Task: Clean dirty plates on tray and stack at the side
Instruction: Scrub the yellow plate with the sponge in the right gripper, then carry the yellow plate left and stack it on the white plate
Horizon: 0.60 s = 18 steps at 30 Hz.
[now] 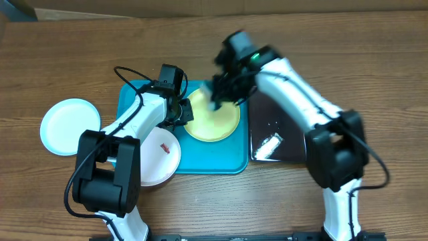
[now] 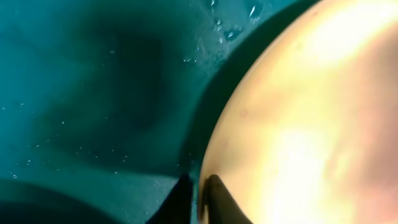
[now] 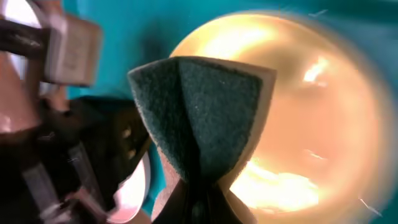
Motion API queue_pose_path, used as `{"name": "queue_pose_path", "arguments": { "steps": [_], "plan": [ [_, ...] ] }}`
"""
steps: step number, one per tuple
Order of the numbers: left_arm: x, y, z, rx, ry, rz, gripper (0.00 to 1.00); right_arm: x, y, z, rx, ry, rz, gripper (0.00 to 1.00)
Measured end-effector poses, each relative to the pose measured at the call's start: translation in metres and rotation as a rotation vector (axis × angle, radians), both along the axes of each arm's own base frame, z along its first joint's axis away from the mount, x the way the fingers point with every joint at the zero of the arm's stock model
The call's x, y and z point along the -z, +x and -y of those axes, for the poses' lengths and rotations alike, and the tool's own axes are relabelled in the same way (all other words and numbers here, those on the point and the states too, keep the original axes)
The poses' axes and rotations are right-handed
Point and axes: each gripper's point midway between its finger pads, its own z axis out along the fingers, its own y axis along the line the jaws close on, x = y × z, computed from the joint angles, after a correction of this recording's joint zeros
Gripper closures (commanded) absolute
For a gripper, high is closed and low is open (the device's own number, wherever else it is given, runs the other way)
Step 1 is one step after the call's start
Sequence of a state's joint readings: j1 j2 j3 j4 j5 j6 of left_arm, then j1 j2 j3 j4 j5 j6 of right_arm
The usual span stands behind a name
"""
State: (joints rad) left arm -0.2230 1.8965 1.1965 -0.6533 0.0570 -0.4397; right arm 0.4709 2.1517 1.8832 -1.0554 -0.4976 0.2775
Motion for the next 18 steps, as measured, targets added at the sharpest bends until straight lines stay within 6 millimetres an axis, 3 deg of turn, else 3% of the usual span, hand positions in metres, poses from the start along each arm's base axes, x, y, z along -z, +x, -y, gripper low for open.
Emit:
{"name": "queue_pose_path", "arguments": {
  "steps": [3, 5, 6, 8, 10, 18],
  "plan": [
    [0.005, -0.006, -0.002, -0.003, 0.010, -0.018, 0.67, -0.028, 0.006, 0.038, 0.042, -0.002, 0.004, 0.96],
    [0.005, -0.006, -0.003, -0.005, 0.012, -0.018, 0.67, -0.041, 0.006, 0.066, 0.076, -0.026, 0.001, 0.96],
    [0.005, -0.006, -0.003, -0.005, 0.014, -0.017, 0.73, -0.045, 0.005, 0.081, 0.097, -0.048, -0.004, 0.96],
    [0.005, -0.006, -0.004, -0.007, 0.018, -0.016, 0.87, -0.045, 0.004, 0.108, 0.135, -0.106, -0.022, 0.96],
    [0.005, -0.004, -0.004, -0.007, 0.020, -0.010, 0.94, -0.040, 0.001, 0.133, 0.173, -0.171, -0.054, 0.96],
    [0.003, -0.001, -0.003, -0.005, 0.015, 0.003, 0.96, -0.029, 0.001, 0.213, 0.302, -0.344, -0.107, 0.96]
  ]
}}
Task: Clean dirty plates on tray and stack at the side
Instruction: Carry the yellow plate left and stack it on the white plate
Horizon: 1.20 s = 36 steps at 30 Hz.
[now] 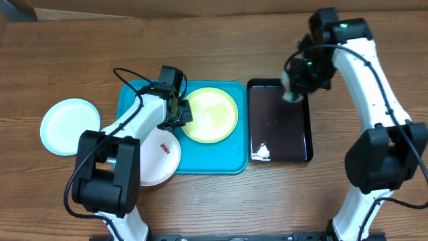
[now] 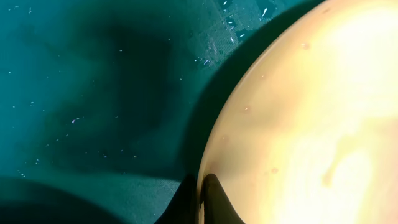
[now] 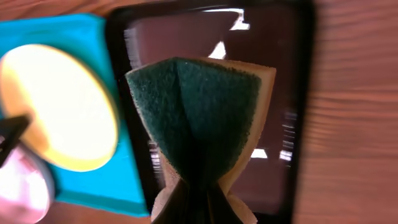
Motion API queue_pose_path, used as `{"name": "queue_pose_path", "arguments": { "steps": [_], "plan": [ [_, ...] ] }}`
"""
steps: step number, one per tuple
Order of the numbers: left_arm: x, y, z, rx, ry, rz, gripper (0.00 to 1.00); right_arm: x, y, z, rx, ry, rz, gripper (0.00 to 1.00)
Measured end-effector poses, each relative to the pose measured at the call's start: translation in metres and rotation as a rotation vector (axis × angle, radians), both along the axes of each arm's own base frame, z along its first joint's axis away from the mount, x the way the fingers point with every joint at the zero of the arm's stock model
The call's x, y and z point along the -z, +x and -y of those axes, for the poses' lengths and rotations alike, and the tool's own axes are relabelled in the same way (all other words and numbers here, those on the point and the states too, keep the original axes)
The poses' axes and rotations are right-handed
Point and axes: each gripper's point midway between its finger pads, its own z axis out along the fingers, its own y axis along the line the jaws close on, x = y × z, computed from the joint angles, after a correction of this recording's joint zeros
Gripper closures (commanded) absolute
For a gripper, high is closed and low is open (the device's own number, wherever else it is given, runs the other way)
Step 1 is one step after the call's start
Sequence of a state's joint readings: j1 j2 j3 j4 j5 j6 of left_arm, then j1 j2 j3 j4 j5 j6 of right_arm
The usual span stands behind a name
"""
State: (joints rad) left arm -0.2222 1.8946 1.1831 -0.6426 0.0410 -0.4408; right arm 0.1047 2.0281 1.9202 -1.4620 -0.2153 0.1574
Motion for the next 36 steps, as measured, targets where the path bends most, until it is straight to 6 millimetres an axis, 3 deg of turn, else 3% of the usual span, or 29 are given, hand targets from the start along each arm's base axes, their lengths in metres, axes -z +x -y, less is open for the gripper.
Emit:
{"name": "queue_pose_path", "arguments": {
  "steps": [7, 10, 18, 20, 22, 30, 36],
  "plan": [
    [-0.026, 0.002, 0.001, 0.050, 0.014, -0.039, 0.96, 0.002, -0.005, 0.067, 0.144, -0.065, -0.047, 0.96],
    [-0.054, 0.019, 0.002, 0.059, 0.022, 0.007, 0.96, 0.003, -0.007, 0.091, 0.202, -0.074, -0.059, 0.96],
    [-0.153, 0.052, 0.009, 0.080, 0.076, 0.217, 0.96, 0.003, -0.003, 0.122, 0.275, -0.084, -0.037, 0.93],
    [-0.177, 0.053, 0.021, 0.107, 0.111, 0.282, 0.96, 0.003, -0.002, 0.128, 0.289, -0.085, -0.033, 0.93],
    [-0.189, 0.051, 0.035, 0.137, 0.135, 0.323, 0.96, 0.003, -0.003, 0.131, 0.297, -0.085, -0.034, 0.93],
    [-0.214, 0.034, 0.118, 0.310, 0.283, 0.501, 0.96, 0.012, -0.002, 0.131, 0.299, -0.080, -0.033, 0.93],
    [-0.254, 0.014, 0.176, 0.461, 0.501, 0.745, 0.96, 0.018, -0.003, 0.127, 0.296, -0.068, -0.043, 0.93]
  ]
}}
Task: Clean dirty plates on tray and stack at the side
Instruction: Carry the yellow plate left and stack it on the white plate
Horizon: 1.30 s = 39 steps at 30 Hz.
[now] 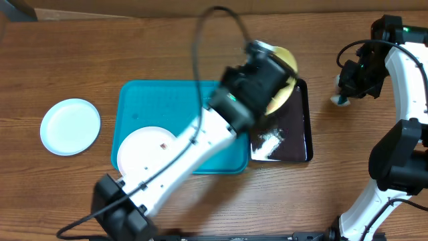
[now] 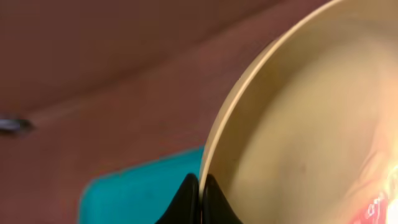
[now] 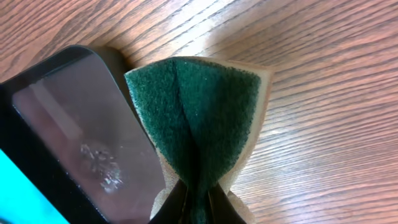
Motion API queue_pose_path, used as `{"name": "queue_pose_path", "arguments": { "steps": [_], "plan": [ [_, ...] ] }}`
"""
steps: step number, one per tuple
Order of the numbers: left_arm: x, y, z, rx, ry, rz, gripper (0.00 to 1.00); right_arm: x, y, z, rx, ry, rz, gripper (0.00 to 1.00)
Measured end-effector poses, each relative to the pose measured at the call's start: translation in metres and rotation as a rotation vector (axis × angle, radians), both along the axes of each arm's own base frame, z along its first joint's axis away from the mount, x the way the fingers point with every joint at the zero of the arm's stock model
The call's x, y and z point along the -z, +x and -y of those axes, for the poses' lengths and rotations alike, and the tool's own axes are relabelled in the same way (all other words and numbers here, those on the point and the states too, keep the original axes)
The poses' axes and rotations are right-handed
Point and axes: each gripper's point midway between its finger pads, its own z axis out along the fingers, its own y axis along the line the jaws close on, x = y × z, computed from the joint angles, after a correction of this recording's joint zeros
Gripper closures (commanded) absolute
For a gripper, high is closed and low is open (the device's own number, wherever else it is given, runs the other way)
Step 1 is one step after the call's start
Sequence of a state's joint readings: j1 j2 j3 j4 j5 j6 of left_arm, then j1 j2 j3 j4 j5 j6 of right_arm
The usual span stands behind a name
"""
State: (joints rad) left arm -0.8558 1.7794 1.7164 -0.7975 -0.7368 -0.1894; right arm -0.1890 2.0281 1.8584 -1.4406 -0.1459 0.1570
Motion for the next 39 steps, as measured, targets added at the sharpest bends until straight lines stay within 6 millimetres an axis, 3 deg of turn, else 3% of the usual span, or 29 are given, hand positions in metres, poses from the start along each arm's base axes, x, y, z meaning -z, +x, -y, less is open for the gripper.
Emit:
{"name": "queue_pose_path", "arguments": {
  "steps": [6, 14, 21, 32, 36, 39],
  "plan": [
    [-0.051, -0.024, 0.033, 0.038, 0.205, 0.252, 0.96, -0.001, 0.001, -0.006, -0.002, 0.030, 0.006, 0.94],
    [-0.075, -0.032, 0.023, -0.019, 0.390, 0.335, 0.96, -0.002, 0.003, -0.023, -0.030, 0.071, 0.011, 0.95],
    [-0.081, -0.032, 0.019, -0.045, 0.413, 0.353, 0.96, -0.003, 0.004, -0.050, -0.090, 0.091, 0.012, 0.96],
    [-0.081, -0.024, 0.008, -0.085, 0.401, 0.351, 0.96, -0.004, -0.004, -0.123, -0.269, 0.109, 0.002, 0.96],
    [-0.068, -0.018, -0.005, -0.091, 0.399, 0.302, 0.96, -0.004, -0.008, -0.134, -0.302, 0.102, -0.003, 0.96],
    [-0.045, -0.009, -0.022, -0.088, 0.373, 0.204, 0.96, -0.003, -0.008, -0.133, -0.301, 0.095, -0.005, 0.96]
  ]
}}
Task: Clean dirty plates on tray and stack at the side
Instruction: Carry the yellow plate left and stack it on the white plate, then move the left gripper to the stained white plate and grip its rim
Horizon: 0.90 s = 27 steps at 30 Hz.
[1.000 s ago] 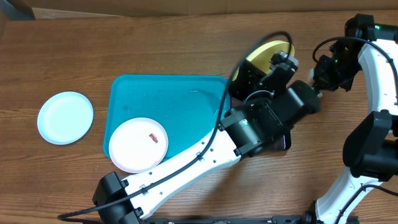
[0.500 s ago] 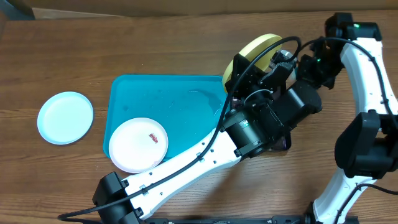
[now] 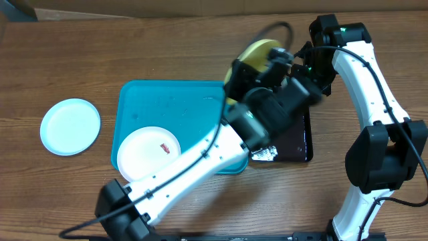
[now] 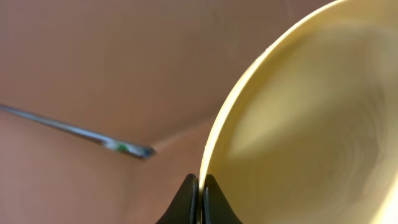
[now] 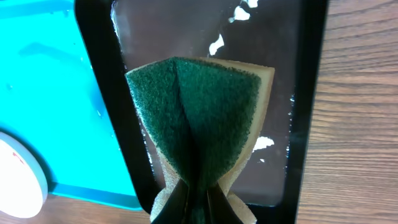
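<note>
My left gripper [image 4: 200,198] is shut on the rim of a yellow plate [image 4: 305,130]. It holds the plate [image 3: 257,51] raised and tilted over the far end of the black tray [image 3: 299,139]. My right gripper [image 5: 198,202] is shut on a green-and-tan sponge [image 5: 196,112], above the black tray [image 5: 309,93] and just right of the raised plate. In the overhead view the sponge is hidden behind the arms. A white plate with a red smear [image 3: 148,152] lies on the blue tray [image 3: 150,100].
A clean white plate [image 3: 70,126] sits on the wooden table left of the blue tray. White foam patches [image 5: 217,45] lie in the wet black tray. The left arm [image 3: 200,161] stretches across the blue tray. The white plate's rim [image 5: 22,177] shows at the lower left.
My right gripper with the sponge was over bare wood right of the black tray; now it is over the black tray, beside the raised plate. The left still holds the yellow plate aloft.
First the sponge was at the yellow plate on the blue tray, with my left gripper pinching its rim. Then the sponge was over the black tray. Later the left held the plate lifted over the black tray while the right was off to the side. Now both meet there.
</note>
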Motion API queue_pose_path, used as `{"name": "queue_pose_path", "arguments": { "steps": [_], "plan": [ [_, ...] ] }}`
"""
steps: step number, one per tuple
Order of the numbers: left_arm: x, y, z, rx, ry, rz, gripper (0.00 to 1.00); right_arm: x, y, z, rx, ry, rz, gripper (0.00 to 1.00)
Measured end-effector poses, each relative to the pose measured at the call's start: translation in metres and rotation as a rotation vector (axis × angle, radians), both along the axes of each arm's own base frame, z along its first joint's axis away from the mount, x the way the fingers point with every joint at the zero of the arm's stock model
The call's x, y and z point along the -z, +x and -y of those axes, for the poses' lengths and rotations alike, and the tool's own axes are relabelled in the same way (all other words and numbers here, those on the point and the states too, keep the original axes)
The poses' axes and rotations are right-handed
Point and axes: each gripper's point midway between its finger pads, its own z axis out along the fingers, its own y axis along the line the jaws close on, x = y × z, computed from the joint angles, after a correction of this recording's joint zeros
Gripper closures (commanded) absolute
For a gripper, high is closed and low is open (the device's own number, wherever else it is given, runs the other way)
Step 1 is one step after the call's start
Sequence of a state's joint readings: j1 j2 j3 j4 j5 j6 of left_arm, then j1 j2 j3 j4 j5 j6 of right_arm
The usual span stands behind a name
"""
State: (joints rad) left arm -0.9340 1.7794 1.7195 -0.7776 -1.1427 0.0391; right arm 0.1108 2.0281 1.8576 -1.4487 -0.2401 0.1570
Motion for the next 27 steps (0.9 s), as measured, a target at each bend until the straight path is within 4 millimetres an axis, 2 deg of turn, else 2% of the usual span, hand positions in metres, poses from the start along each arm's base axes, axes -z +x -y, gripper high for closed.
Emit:
{"name": "queue_pose_path", "arguments": {
  "steps": [2, 7, 11, 14, 17, 21, 24, 25, 26, 27],
  "plan": [
    [0.020, 0.008, -0.018, -0.027, -0.054, -0.084, 0.96, 0.000, 0.000, 0.002, 0.002, -0.006, 0.001, 0.96],
    [0.070, 0.032, -0.086, -0.175, -0.303, -0.314, 0.96, 0.001, 0.003, 0.003, 0.004, -0.011, 0.012, 0.96],
    [0.101, 0.044, -0.157, -0.332, -0.564, -0.481, 0.96, 0.001, 0.004, 0.003, 0.004, -0.010, 0.016, 0.96],
    [0.116, 0.041, -0.215, -0.462, -0.761, -0.564, 0.96, 0.001, 0.004, 0.003, 0.004, -0.011, 0.015, 0.96],
    [0.123, 0.029, -0.279, -0.606, -0.956, -0.591, 0.96, 0.001, 0.004, 0.003, 0.005, -0.011, 0.016, 0.96],
    [0.125, 0.007, -0.362, -0.779, -1.156, -0.530, 0.96, 0.001, 0.004, 0.003, 0.004, -0.010, 0.017, 0.96],
    [0.130, -0.020, -0.422, -0.918, -1.258, -0.449, 0.96, 0.001, 0.004, 0.003, 0.005, -0.010, 0.017, 0.96],
    [0.133, -0.028, -0.436, -0.956, -1.279, -0.428, 0.96, 0.001, 0.005, 0.003, 0.004, -0.010, 0.018, 0.96],
    [0.140, -0.043, -0.460, -1.030, -1.313, -0.386, 0.96, 0.001, 0.005, 0.003, 0.004, -0.010, 0.020, 0.96],
    [0.144, -0.048, -0.467, -1.051, -1.321, -0.375, 0.96, 0.001, 0.005, 0.003, 0.004, -0.010, 0.020, 0.96]
  ]
}}
